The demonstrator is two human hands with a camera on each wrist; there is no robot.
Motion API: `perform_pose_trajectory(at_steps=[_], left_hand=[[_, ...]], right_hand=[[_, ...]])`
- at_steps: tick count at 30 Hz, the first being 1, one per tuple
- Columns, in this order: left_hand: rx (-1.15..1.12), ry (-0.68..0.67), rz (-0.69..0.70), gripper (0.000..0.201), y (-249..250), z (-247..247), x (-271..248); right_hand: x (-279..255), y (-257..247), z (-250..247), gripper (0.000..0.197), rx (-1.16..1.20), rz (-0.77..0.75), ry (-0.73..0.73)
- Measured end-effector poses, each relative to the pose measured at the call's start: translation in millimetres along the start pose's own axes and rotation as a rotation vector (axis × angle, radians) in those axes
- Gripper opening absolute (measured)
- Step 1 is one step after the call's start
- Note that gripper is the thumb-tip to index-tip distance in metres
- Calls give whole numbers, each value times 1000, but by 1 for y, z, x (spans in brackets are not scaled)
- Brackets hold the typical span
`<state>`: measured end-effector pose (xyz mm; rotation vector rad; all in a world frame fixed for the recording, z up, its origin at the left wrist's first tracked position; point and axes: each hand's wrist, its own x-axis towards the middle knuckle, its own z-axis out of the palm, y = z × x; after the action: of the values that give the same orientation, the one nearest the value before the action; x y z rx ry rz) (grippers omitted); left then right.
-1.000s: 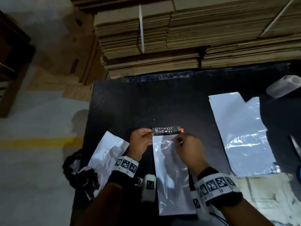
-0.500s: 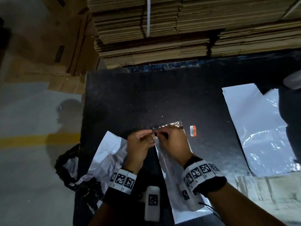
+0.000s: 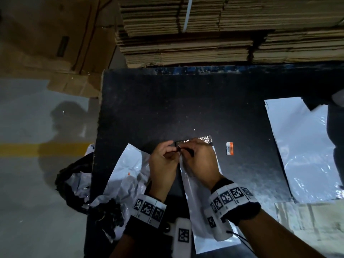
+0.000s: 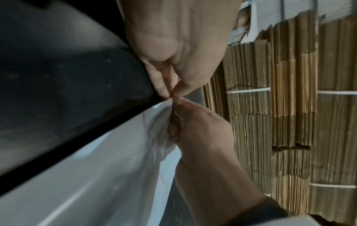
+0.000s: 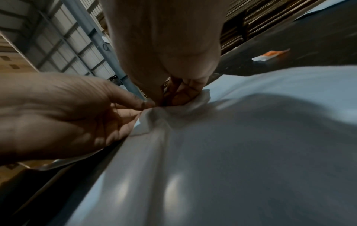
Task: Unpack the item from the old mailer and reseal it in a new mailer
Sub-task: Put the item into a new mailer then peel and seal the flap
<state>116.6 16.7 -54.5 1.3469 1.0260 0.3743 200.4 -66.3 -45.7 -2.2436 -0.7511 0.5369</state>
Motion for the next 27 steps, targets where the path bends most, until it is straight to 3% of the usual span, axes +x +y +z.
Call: perform_pose_trajectory(at_steps=[12,20,24,27], left_hand=[[-131,-36,-57,41,-10,-5,0],[-126,-4,-25,23,-4,-2,1],[-92,54,-37,32,-2,1,2],[-74,64,-27,32,1,2,1]], right_hand=[[5,4,-2,21,-9,-110,12],[6,4,1,15,32,-32,73],[8,4,-1,14,96,77,79],[8,3,-1,13,98,77,72]])
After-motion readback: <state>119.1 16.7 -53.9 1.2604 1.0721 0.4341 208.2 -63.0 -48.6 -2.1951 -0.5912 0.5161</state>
